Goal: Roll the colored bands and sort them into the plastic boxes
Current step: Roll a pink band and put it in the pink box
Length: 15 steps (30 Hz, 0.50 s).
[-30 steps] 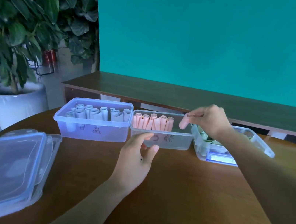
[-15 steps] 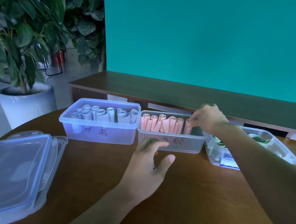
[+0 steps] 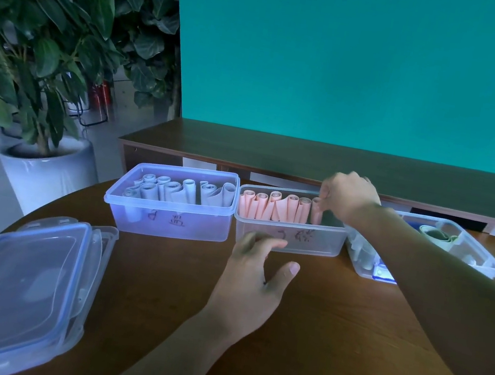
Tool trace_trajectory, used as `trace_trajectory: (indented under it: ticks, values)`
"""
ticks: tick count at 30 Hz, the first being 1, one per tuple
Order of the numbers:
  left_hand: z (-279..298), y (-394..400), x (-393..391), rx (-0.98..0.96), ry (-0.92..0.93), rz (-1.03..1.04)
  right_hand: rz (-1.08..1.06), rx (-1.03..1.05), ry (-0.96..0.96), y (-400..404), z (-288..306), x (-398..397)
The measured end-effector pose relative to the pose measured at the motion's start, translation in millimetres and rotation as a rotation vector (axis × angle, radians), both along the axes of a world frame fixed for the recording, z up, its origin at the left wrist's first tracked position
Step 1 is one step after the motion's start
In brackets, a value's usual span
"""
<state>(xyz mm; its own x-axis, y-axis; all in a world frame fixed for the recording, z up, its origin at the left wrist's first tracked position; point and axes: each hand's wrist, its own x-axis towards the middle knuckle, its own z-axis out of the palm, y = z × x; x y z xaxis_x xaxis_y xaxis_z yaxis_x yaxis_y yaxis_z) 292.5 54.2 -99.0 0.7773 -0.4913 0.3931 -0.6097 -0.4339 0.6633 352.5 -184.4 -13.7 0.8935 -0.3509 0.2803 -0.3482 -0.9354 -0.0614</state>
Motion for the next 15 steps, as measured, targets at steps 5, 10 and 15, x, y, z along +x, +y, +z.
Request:
trace_trajectory:
  ticks: [5,10,15]
  values:
    - [-1,0,1,0.004,0.004,-0.008,-0.056,-0.135,0.029,-1,1,3]
    - [-1,0,2,0.017,0.008,-0.01,-0.021,-0.08,0.037,0,0,-2]
    - [-1,0,2,0.005,0.005,-0.01,0.018,-0.029,0.048,2,2,-9]
